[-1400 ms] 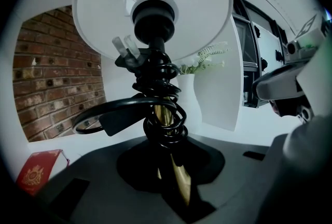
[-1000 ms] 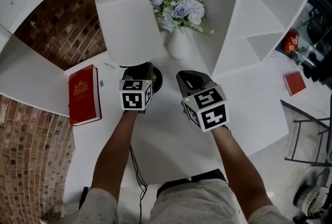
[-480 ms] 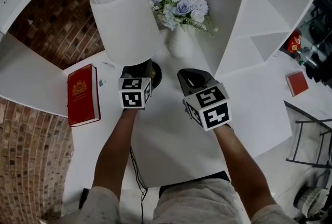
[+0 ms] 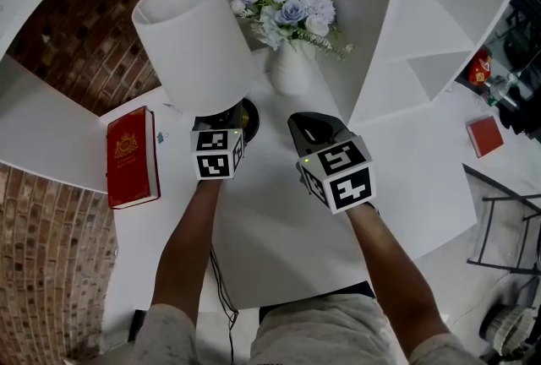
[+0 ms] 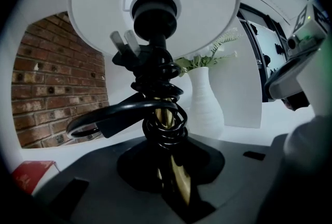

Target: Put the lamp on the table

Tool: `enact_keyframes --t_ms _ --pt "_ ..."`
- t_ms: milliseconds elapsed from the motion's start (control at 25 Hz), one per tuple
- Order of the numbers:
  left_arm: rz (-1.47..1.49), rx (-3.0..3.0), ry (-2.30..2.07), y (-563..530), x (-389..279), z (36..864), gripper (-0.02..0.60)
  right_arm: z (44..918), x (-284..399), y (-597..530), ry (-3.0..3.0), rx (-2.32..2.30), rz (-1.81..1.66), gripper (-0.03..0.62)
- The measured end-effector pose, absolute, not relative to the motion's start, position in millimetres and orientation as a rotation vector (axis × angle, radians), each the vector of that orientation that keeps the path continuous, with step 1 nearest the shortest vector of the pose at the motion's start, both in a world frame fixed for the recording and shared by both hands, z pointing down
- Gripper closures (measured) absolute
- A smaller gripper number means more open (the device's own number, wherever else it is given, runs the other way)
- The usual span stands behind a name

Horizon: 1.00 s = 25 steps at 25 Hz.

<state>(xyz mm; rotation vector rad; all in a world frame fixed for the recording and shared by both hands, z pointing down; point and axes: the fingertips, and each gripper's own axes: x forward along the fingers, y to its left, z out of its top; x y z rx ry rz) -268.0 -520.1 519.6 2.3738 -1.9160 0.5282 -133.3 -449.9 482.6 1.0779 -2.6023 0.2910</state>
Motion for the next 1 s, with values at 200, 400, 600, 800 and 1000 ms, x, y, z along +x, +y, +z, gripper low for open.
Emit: enact_keyframes --t_ms 200,400,600,800,1000 --pt "0.552 2.392 -1.940 -519.0 -264.4 522.4 0.500 484.6 -133.5 -450.2 -2.603 1.065 0.261 0.589" --pt "0.516 2.389 -1.935 -519.6 -263.7 522.0 0.503 482.3 -129.9 -449.5 -2.611 1.077 0.262 0.589" --pt "0.488 2.345 -1.943 -521.0 -270.2 525.2 0.503 482.6 -128.0 -448.6 -2.617 1.092 0.271 0.589" --pt "0.495 2.335 -1.923 -524.5 -272.9 529.0 0.499 482.1 -126.2 -449.7 -2.618 1.114 0.295 0.589" --pt "0.498 2.342 -1.908 -524.4 -272.6 529.5 0.497 483.2 -126.3 -449.2 -2.618 1.126 0.309 0.589"
